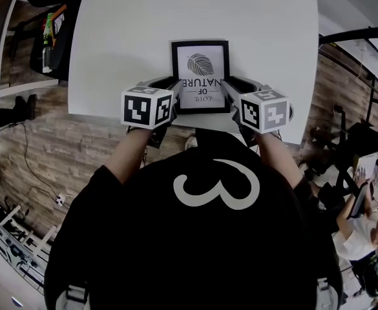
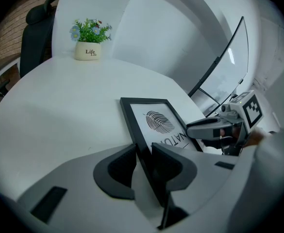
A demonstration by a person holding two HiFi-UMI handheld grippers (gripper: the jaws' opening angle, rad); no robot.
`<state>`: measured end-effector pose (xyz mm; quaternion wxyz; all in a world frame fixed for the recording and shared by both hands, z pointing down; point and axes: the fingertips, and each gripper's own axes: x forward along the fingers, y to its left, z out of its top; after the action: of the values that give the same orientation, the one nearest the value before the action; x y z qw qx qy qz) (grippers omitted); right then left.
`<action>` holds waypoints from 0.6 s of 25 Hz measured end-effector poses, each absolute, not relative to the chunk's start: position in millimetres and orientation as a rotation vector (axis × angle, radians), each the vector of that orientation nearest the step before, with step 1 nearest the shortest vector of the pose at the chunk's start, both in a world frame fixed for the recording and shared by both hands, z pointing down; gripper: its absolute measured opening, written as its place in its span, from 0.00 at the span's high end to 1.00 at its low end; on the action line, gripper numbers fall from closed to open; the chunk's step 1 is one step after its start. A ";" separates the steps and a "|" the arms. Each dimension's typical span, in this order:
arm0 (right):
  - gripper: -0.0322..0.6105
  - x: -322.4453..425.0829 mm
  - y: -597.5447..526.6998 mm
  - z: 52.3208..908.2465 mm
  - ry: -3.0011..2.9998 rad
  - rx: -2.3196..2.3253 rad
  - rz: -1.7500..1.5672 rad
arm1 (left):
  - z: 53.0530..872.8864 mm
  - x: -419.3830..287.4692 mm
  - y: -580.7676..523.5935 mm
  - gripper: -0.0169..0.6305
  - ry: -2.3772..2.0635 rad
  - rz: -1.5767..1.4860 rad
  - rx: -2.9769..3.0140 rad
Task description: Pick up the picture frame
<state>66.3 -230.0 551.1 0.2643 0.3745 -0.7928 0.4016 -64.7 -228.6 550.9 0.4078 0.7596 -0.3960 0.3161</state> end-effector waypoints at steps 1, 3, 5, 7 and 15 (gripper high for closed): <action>0.78 66.2 -230.0 551.1 -2.142 1.016 1.086 | 550.8 -64.7 -228.6 0.80 -1.000 0.795 1.913; 0.78 66.3 -230.1 551.6 -2.141 1.027 1.091 | 551.3 -64.8 -228.6 0.80 -1.003 0.788 1.912; 0.79 66.8 -229.9 551.6 -2.138 1.042 1.098 | 551.5 -65.0 -228.3 0.81 -1.006 0.785 1.910; 0.79 67.2 -229.2 551.1 -2.136 1.053 1.101 | 551.1 -64.9 -227.8 0.81 -1.007 0.785 1.906; 0.79 67.4 -229.5 551.2 -2.129 1.075 1.089 | 551.2 -63.9 -228.6 0.81 -1.011 0.761 1.893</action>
<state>67.4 -229.5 551.2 0.2568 0.3961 -0.7848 0.4015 -63.9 -228.6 551.2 0.4191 0.7549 -0.4030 0.3034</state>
